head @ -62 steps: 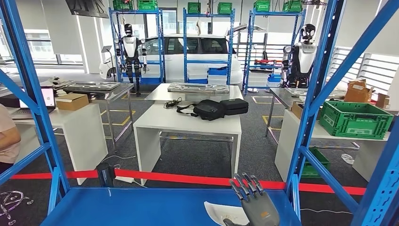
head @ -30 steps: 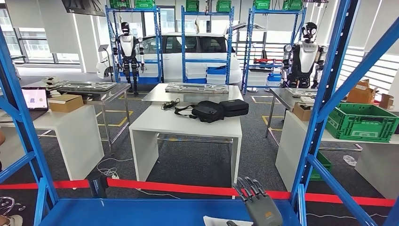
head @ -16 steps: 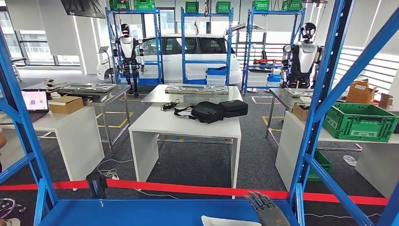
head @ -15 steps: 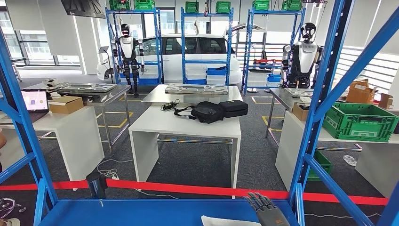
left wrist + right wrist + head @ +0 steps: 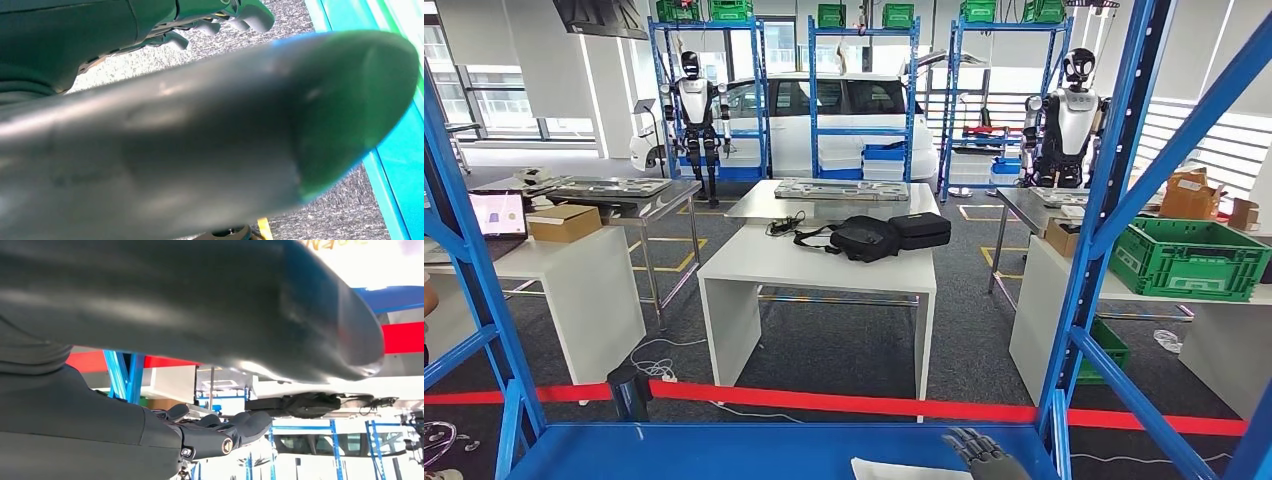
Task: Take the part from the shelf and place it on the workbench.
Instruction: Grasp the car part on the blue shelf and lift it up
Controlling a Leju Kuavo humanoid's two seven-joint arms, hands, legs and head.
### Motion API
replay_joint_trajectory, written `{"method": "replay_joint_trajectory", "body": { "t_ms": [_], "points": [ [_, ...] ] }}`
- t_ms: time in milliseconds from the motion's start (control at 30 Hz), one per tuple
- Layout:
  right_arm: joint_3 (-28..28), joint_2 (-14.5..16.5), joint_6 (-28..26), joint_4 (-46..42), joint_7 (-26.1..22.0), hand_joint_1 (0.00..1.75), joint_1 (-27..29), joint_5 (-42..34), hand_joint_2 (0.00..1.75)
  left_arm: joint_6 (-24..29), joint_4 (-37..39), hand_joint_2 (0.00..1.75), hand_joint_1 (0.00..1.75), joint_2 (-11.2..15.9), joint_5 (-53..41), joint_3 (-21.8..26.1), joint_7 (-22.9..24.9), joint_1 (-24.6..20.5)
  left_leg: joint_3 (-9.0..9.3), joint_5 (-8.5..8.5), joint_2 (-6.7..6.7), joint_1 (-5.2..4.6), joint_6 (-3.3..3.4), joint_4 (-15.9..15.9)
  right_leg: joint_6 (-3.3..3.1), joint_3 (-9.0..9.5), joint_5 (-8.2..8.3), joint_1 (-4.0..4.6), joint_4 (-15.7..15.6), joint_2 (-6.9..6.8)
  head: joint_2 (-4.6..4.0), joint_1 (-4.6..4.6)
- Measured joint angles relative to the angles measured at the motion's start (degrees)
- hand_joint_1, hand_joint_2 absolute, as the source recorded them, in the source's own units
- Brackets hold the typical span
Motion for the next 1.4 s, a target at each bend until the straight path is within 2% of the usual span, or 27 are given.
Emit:
{"method": "replay_joint_trajectory", "body": {
  "t_ms": [233, 267, 367, 433, 500, 533, 567, 600, 633, 700, 733, 767, 800, 867, 900, 933, 967, 1033, 1067, 1100, 1133, 1167, 1233, 1267, 1300, 1333, 1400],
  "points": [
    [0.2, 0.01, 0.81, 0.96, 0.18, 0.0, -0.88, 0.27, 0.0, 1.33, -0.01, 0.0, 0.0, -0.15, 0.01, 0.14, 0.34, 0.0, 0.0, 0.0, 0.0, 0.0, 0.0, 0.0, 0.0, 0.0, 0.0, 0.0, 0.0, 0.0, 0.0, 0.0],
    [0.28, 0.04, 0.91, 1.21, 0.27, 0.0, -1.11, 0.26, 0.0, 2.34, -0.01, 0.44, 0.0, -0.2, 0.06, 0.28, 0.8, 0.0, -0.03, -0.04, 0.0, -0.04, 0.03, 0.03, 0.04, 0.02, 0.03, -0.03, -0.08, 0.0, 0.0, 0.0],
    [0.58, 0.4, 1.13, 1.9, 0.77, 0.0, -1.82, 0.2, 0.0, 5.22, -0.03, 1.75, 0.0, -0.35, 0.42, 1.1, 2.44, -0.04, 0.41, 0.41, 0.09, -0.01, 0.87, -0.74, 0.89, 0.31, 0.25, -0.25, -0.55, 0.0, 0.0, -0.05],
    [0.72, 0.54, 1.15, 2.32, 0.94, 0.0, -2.34, 0.12, 0.0, 5.91, -0.05, 1.75, 0.0, -0.49, 0.61, 1.61, 2.78, -0.16, 0.96, 1.17, 0.32, 0.35, 1.42, -1.97, 1.31, -0.66, -1.65, -0.3, 1.88, 0.01, 0.0, -0.02],
    [0.93, 0.59, 1.14, 2.87, 0.96, 0.0, -2.66, 0.08, 0.0, 6.14, -0.06, 1.75, 0.0, -0.63, 0.74, 1.86, 2.84, -0.35, 0.95, 1.48, 0.41, 0.48, 1.6, -2.36, 1.58, -3.76, -5.58, -0.6, 8.77, 0.0, 0.0, 0.04],
    [1.06, 0.61, 1.13, 3.16, 0.96, 0.0, -2.66, 0.08, 0.0, 6.2, -0.06, 1.75, 0.0, -0.68, 0.82, 1.95, 2.85, -0.41, 0.8, 1.52, 0.41, 0.51, 1.55, -2.29, 1.79, -5.41, -7.06, -0.85, 12.38, -0.01, 0.0, 0.06],
    [1.2, 0.61, 1.13, 3.44, 0.96, 0.0, -2.62, 0.08, 0.0, 6.22, -0.05, 1.75, 0.0, -0.73, 0.89, 2.07, 2.86, -0.42, 0.62, 1.57, 0.4, 0.59, 1.44, -2.17, 2.05, -6.46, -7.58, -1.13, 14.68, -0.01, 0.0, 0.07],
    [1.34, 0.61, 1.13, 3.67, 0.96, 0.0, -2.59, 0.08, 0.0, 6.23, -0.05, 1.75, 0.0, -0.77, 0.94, 2.21, 2.87, -0.42, 0.41, 1.61, 0.39, 0.74, 1.25, -1.97, 2.34, -6.52, -6.94, -1.43, 14.88, -0.02, 0.0, 0.08],
    [1.46, 0.61, 1.12, 3.84, 0.96, 0.0, -2.61, 0.08, 0.0, 6.24, -0.04, 1.75, 0.0, -0.8, 0.99, 2.35, 2.88, -0.42, 0.15, 1.63, 0.37, 0.99, 0.95, -1.65, 2.68, -5.47, -5.34, -1.76, 12.88, -0.05, 0.0, 0.09],
    [1.66, 0.63, 1.09, 4.02, 0.96, 0.0, -2.71, 0.07, 0.0, 6.25, -0.06, 1.75, 0.0, -0.79, 1.01, 2.6, 2.88, -0.48, -0.54, 1.53, 0.28, 1.51, -0.03, -0.69, 3.43, -1.65, -2.11, -2.26, 5.77, 0.02, 0.0, 0.12],
    [1.72, 0.66, 1.08, 4.08, 0.96, 0.0, -2.75, 0.05, 0.0, 6.26, -0.07, 1.75, 0.0, -0.79, 1.02, 2.69, 2.87, -0.5, -0.86, 1.48, 0.2, 1.62, -0.6, -0.23, 3.44, -0.47, -1.07, -2.27, 3.44, 0.25, 0.0, 0.14],
    [1.77, 0.69, 1.06, 4.14, 0.96, 0.0, -2.79, 0.04, 0.0, 6.28, -0.08, 1.75, 0.0, -0.79, 1.02, 2.75, 2.87, -0.53, -1.15, 1.52, 0.09, 1.6, -1.17, 0.2, 3.16, 0.01, -0.86, -2.23, 2.29, 0.47, 0.0, 0.13],
    [1.81, 0.72, 1.04, 4.21, 0.95, 0.0, -2.8, 0.02, 0.0, 6.29, -0.09, 1.75, 0.0, -0.78, 1.02, 2.78, 2.87, -0.54, -1.35, 1.71, -0.05, 1.55, -1.71, 0.35, 2.61, -0.35, -0.96, -2.04, 2.6, 0.73, 0.0, 0.1],
    [1.87, 0.79, 1.03, 4.31, 0.95, 0.0, -2.85, -0.02, 0.0, 6.32, -0.07, 1.75, 0.0, -0.84, 1.03, 2.79, 2.86, -0.5, -1.75, 2.1, -0.16, 1.61, -2.66, 0.41, 1.26, -1.12, -0.73, -2.05, 2.73, 0.73, 0.0, -0.02],
    [1.89, 0.86, 1.02, 4.33, 0.95, 0.0, -2.9, -0.04, 0.0, 6.32, -0.06, 1.75, 0.0, -0.83, 1.03, 2.8, 2.87, -0.47, -2.1, 1.61, -0.08, 1.71, -2.99, 0.72, 0.64, -1.51, -0.41, -2.04, 2.8, 0.67, 0.0, -0.06],
    [1.9, 0.93, 1.02, 4.33, 0.95, 0.0, -2.95, -0.06, 0.0, 6.33, -0.06, 1.75, 0.0, -0.83, 1.03, 2.81, 2.87, -0.46, -2.75, 0.19, 0.03, 1.77, -3.17, 2.06, 0.04, -1.91, -0.01, -2.03, 2.76, 0.61, 0.0, -0.09],
    [1.9, 0.97, 1.02, 4.34, 0.95, 0.0, -3.01, -0.07, 0.0, 6.34, -0.04, 1.75, 0.0, -0.83, 1.03, 2.81, 2.86, -0.48, -3.71, -2.03, 0.15, 1.75, -3.24, 4.59, -0.43, -2.34, 0.42, -1.99, 2.72, 0.54, 0.0, -0.13],
    [1.94, 1.01, 0.98, 4.4, 0.89, 0.0, -3.05, -0.09, 0.0, 6.35, -0.04, 1.75, 0.0, -0.84, 1.03, 2.82, 2.82, -0.53, -5.96, -7.04, 0.22, 1.6, -3.19, 12.1, -0.95, -3.39, 1.25, -1.65, 2.73, 0.44, 0.0, -0.19],
    [1.98, 1.02, 0.96, 4.47, 0.84, 0.0, -3.04, -0.09, 0.0, 6.35, -0.04, 1.75, 0.0, -0.85, 1.04, 2.82, 2.8, -0.54, -6.61, -8.48, 0.22, 1.48, -3.08, 15.22, -1.07, -3.94, 1.66, -1.41, 2.76, 0.38, 0.0, -0.2],
    [2.02, 1.02, 0.92, 4.55, 0.81, 0.0, -3.04, -0.1, 0.0, 6.35, -0.04, 1.75, 0.0, -0.85, 1.04, 2.82, 2.79, -0.53, -6.51, -8.9, 0.22, 1.33, -2.86, 16.81, -1.15, -4.47, 2.06, -1.17, 2.78, 0.33, 0.0, -0.2],
    [2.06, 1.03, 0.87, 4.61, 0.79, 0.0, -3.05, -0.12, 0.0, 6.35, -0.04, 1.31, 0.0, -0.84, 1.03, 2.82, 2.77, -0.53, -5.32, -8.33, 0.22, 1.12, -2.49, 16.25, -1.19, -4.98, 2.47, -0.94, 2.79, 0.3, 0.0, -0.2],
    [2.08, 1.03, 0.8, 4.64, 0.79, 0.0, -3.07, -0.14, 0.0, 6.35, -0.05, 0.87, 0.0, -0.84, 1.03, 2.82, 2.74, -0.54, -2.96, -7.09, 0.21, 0.82, -1.94, 13.37, -1.19, -5.42, 2.85, -0.75, 2.8, 0.29, 0.0, -0.2],
    [2.12, 1.03, 0.57, 4.64, 0.8, 0.0, -3.2, -0.2, 0.0, 6.39, -0.13, 0.0, 0.0, -0.79, 1.02, 2.84, 2.45, -0.65, 2.79, -5.57, 0.26, 0.07, -0.67, 5.25, -1.05, -6.0, 3.45, -0.54, 2.78, 0.25, 0.0, -0.19],
    [2.14, 1.03, 0.42, 4.65, 0.81, 0.0, -3.29, -0.27, 0.0, 6.53, -0.17, 0.0, 0.0, -0.79, 1.0, 2.84, 2.09, -0.71, 4.68, -5.33, 0.31, -0.27, -0.32, 2.23, -0.81, -6.13, 3.71, -0.52, 2.75, 0.21, 0.0, -0.19],
    [2.16, 1.03, 0.27, 4.66, 0.81, 0.0, -3.37, -0.35, 0.0, 6.78, -0.21, 0.0, 0.0, -0.79, 0.95, 2.84, 1.65, -0.76, 5.51, -5.46, 0.38, -0.5, -0.15, 0.61, -0.51, -6.16, 3.97, -0.57, 2.64, 0.17, 0.0, -0.2],
    [2.19, 1.04, 0.13, 4.66, 0.81, 0.0, -3.42, -0.49, 0.0, 7.12, -0.24, 0.0, 0.0, -0.85, 0.83, 2.84, 1.18, -0.79, 5.62, -5.34, 0.45, -0.56, -0.36, -0.02, -0.41, -6.2, 3.92, -0.48, 2.53, 0.13, 0.0, -0.21],
    [2.32, 1.06, -0.06, 4.67, 0.81, 0.0, -3.44, -0.74, 0.0, 7.68, -0.24, 0.0, 0.0, -0.92, 0.56, 2.85, 0.61, -0.8, 5.31, -4.98, 0.43, -0.59, -0.46, -0.47, -1.01, -6.18, 3.97, -0.4, 2.18, 0.11, 0.0, -0.2]
  ]
}}
